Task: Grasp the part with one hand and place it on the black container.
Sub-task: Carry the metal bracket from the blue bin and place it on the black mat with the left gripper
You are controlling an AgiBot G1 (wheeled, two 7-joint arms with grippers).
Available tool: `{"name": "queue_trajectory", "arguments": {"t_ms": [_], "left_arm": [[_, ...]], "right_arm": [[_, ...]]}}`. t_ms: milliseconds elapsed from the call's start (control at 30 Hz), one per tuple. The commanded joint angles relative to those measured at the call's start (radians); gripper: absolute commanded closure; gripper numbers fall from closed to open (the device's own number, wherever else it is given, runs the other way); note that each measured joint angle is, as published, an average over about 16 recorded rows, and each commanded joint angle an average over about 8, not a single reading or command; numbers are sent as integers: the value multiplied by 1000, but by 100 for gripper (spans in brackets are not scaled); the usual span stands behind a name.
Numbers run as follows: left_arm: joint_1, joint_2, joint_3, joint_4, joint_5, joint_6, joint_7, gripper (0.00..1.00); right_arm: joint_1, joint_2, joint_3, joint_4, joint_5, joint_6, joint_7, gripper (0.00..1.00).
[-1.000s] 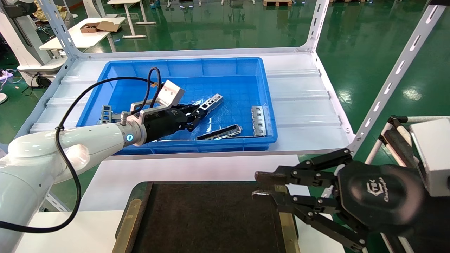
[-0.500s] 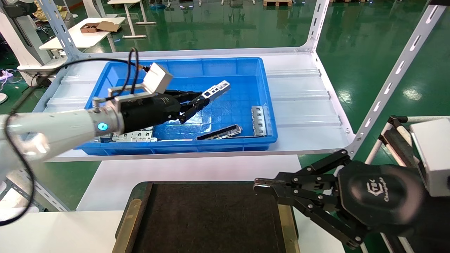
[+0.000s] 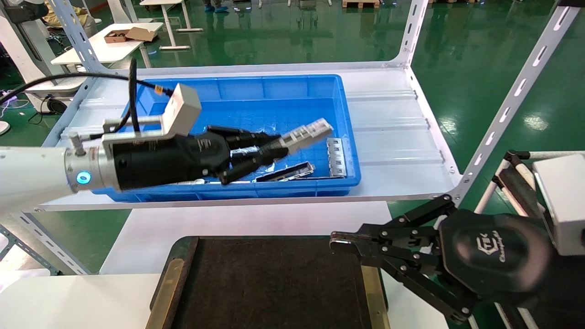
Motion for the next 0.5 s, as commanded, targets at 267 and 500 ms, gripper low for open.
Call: {"name": "queue_trajectory", "arguments": {"t_ms": [267,500], "left_arm": [[186,-36,19,-213,-45,94,-118,100],[397,-88,44,-450,-87,52,-234,100]], "right_arm": [[0,0,0,0,0,0,0,100],[0,0,0,0,0,0,0,100]]}}
